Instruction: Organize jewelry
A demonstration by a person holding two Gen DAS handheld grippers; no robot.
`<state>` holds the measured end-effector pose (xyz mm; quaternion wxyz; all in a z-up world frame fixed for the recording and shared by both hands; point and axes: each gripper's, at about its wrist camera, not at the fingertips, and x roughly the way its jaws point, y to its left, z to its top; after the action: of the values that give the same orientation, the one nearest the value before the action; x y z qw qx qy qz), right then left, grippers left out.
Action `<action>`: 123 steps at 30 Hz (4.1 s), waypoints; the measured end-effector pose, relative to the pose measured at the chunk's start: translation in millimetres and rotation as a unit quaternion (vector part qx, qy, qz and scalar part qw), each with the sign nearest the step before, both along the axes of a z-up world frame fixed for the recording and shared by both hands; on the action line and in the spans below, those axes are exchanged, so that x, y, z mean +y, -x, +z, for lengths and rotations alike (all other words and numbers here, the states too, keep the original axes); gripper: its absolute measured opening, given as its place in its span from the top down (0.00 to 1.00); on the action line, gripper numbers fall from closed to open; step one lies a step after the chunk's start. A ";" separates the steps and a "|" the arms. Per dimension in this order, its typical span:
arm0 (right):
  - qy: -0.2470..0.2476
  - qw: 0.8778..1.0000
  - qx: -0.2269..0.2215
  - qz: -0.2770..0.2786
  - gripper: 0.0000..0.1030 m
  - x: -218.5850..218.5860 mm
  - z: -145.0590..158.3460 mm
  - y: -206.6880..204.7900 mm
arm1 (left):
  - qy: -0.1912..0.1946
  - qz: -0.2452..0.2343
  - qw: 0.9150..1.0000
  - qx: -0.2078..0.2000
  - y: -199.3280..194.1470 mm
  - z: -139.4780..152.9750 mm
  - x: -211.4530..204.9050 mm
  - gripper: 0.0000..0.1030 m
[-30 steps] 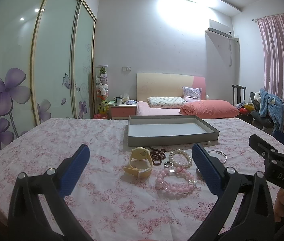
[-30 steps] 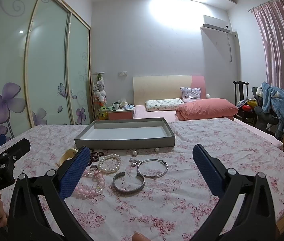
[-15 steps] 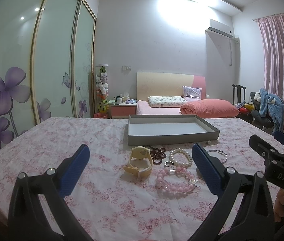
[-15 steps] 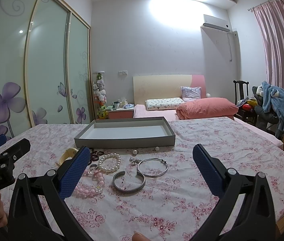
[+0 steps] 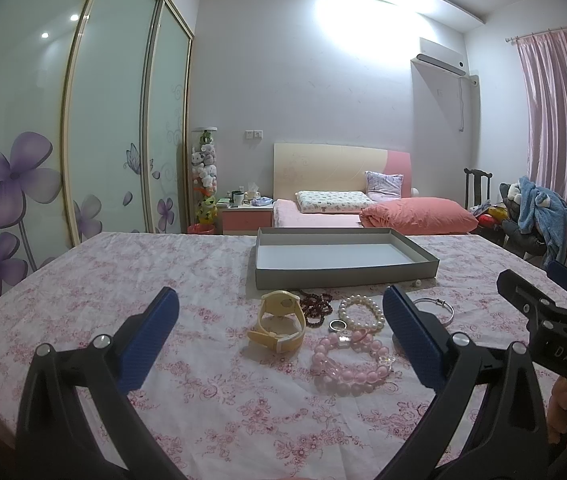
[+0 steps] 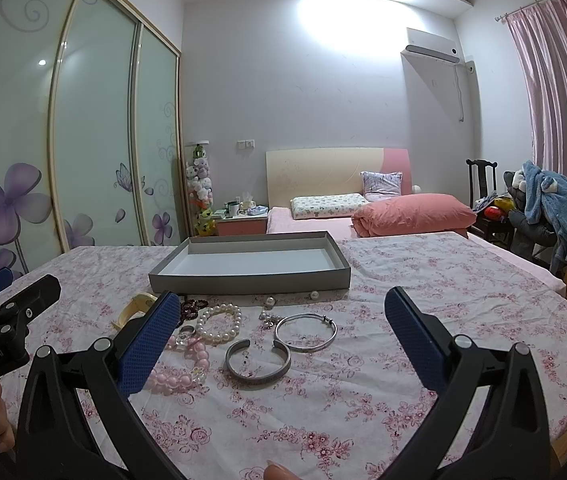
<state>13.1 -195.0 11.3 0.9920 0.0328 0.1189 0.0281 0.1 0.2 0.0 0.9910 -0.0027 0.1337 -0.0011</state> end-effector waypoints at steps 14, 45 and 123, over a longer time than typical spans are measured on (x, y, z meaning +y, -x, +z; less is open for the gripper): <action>0.000 1.000 0.001 0.000 0.02 0.0 -0.4 0.1 | 0.001 0.000 1.000 0.001 -0.1 0.0 0.0 0.04; 0.001 1.000 0.018 0.001 0.02 -1.1 -5.8 -5.1 | 0.004 0.005 0.999 0.044 -17.9 -3.0 6.8 0.04; 0.009 0.963 0.268 0.012 0.29 -14.3 -35.4 -153.1 | 0.034 -0.038 0.958 0.283 -188.4 -62.6 24.6 0.64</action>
<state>166.1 -209.3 -24.1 0.9236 0.0287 0.3811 0.0296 188.5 24.8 -62.6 0.9111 -0.0311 0.4087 -0.0425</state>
